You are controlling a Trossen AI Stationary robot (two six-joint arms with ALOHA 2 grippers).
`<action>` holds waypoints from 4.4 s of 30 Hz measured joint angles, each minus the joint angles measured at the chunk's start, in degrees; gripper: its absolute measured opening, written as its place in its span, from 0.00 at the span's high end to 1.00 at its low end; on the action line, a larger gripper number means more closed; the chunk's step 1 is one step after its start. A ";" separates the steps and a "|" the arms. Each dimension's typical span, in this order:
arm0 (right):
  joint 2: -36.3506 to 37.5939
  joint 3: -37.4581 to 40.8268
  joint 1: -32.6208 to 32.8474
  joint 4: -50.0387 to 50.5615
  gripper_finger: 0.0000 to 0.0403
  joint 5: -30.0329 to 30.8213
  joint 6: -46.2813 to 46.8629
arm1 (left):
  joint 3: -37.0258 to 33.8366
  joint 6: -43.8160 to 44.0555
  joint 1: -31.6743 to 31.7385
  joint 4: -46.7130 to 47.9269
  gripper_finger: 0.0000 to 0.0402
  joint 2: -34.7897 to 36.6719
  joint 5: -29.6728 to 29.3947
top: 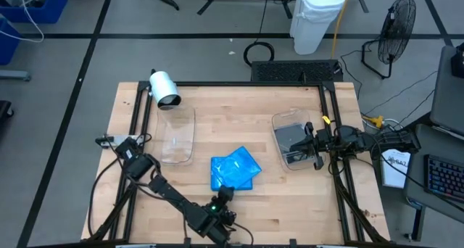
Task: Pick & place jewel cases by type
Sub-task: Put the blue CD case into the left transparent bin
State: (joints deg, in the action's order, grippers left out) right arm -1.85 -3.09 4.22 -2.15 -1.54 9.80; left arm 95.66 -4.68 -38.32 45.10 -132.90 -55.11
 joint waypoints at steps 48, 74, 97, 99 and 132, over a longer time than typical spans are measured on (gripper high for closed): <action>-0.07 -0.02 0.00 -0.02 1.00 -0.01 0.00 | 5.81 34.17 -3.58 22.23 0.89 20.76 -20.61; -0.22 0.00 -0.01 -0.04 1.00 -0.02 -0.02 | -0.07 59.05 0.89 43.07 0.89 41.68 -8.85; -0.22 -0.02 -0.01 -0.02 1.00 -0.02 0.00 | -27.07 0.53 12.80 -34.22 0.89 55.66 48.73; -0.22 -0.02 -0.01 -0.04 1.00 -0.01 -0.02 | -31.57 0.49 13.21 -36.08 0.89 58.74 48.76; -0.70 -0.02 -0.01 -0.04 1.00 0.00 -0.02 | -67.32 23.39 6.48 -27.73 0.89 110.25 -10.58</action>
State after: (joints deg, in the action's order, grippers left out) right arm -2.55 -3.11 4.21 -2.20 -1.54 9.79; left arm 28.33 18.71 -31.84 17.37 -22.65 -65.69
